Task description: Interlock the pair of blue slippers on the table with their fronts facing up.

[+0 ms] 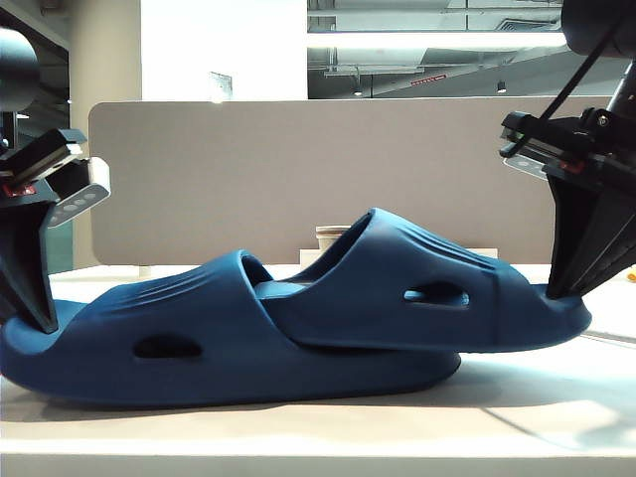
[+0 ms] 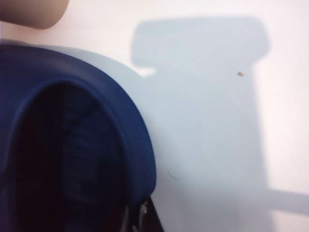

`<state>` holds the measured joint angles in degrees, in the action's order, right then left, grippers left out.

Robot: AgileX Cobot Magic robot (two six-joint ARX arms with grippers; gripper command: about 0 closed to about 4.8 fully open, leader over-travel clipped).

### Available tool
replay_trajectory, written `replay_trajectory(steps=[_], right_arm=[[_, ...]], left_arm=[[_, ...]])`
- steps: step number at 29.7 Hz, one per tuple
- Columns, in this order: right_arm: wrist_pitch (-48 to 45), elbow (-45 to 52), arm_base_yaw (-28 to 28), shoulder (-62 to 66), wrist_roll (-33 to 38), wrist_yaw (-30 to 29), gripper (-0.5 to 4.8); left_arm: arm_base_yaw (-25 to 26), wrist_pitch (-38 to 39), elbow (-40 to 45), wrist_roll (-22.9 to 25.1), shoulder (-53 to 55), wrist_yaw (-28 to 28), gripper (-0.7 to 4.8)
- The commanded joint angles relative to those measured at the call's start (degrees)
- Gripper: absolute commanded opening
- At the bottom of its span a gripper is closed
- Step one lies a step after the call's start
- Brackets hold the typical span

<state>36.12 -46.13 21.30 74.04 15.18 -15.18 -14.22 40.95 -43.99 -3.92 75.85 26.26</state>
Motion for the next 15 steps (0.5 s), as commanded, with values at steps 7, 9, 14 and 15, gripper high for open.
replay_trajectory(steps=[7, 9, 14, 15], right_arm=[[-3.89, -0.33, 0.59, 0.04, -0.33, -3.96, -0.02], [-3.89, -0.33, 0.59, 0.04, -0.74, -3.72, -0.01], [-3.89, -0.33, 0.57, 0.04, -1.81, -2.49, -0.01], [-4.00, -0.33, 0.57, 0.04, -1.79, -2.49, -0.01]], left_arm=[[-0.76, -2.95, -0.35, 0.26, -0.09, 4.46, -0.06], [-0.74, -2.95, -0.35, 0.28, -0.07, 4.39, -0.06], [-0.70, -2.97, -0.35, 0.28, -0.07, 4.35, -0.06], [-0.70, -2.97, -0.35, 0.28, -0.07, 4.33, -0.06]])
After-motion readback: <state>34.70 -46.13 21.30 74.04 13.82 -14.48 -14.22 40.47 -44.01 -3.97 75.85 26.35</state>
